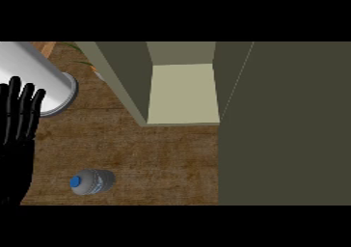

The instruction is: Pick up the bottled water, place it into the cabinet and close the cabinet

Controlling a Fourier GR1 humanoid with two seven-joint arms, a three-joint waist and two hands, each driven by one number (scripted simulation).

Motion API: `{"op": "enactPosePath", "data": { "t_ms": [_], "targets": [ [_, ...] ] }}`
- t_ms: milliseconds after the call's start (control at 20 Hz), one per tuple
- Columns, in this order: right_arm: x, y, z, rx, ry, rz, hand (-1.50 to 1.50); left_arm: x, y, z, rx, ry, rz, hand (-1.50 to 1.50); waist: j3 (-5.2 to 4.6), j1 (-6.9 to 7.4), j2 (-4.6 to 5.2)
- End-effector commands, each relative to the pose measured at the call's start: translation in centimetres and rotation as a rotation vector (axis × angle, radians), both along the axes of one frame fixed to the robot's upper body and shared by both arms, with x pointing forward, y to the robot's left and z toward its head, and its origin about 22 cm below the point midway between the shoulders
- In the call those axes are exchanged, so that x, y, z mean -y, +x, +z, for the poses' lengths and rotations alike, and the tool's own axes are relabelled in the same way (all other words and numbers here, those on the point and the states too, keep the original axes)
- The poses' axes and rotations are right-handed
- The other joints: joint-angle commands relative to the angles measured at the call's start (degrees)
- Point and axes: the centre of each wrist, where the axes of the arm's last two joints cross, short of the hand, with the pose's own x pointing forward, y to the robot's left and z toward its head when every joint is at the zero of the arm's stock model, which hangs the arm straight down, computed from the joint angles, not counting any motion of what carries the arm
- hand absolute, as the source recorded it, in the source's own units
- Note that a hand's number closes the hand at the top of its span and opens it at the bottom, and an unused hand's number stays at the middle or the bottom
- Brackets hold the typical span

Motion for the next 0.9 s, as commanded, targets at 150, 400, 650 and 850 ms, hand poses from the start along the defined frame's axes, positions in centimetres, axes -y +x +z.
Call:
{"op": "enactPosePath", "data": {
  "t_ms": [150, 400, 650, 850],
  "targets": [
    [0.2, -2.7, 0.2, -0.037, 0.024, -0.038, -1.50, 2.4, -4.1, 0.2, 0.021, 0.023, -0.370, -1.50, -2.28, 0.35, -0.96],
    [-1.2, -4.0, -0.6, -0.176, 0.117, 0.195, -1.50, 3.6, -7.4, -1.5, -0.257, -0.122, -0.665, -1.50, -2.28, 0.87, -1.13],
    [0.9, -7.0, 1.3, -0.183, 0.130, 0.191, -1.50, 1.4, -12.7, 1.8, -0.277, -0.132, -0.702, -1.50, -2.22, 1.35, -0.88],
    [1.4, -10.2, 3.0, -0.202, 0.116, 0.180, -1.50, 0.7, -14.4, 2.1, -0.315, -0.126, -0.709, -1.50, -2.22, 1.15, -1.09]
  ]
}}
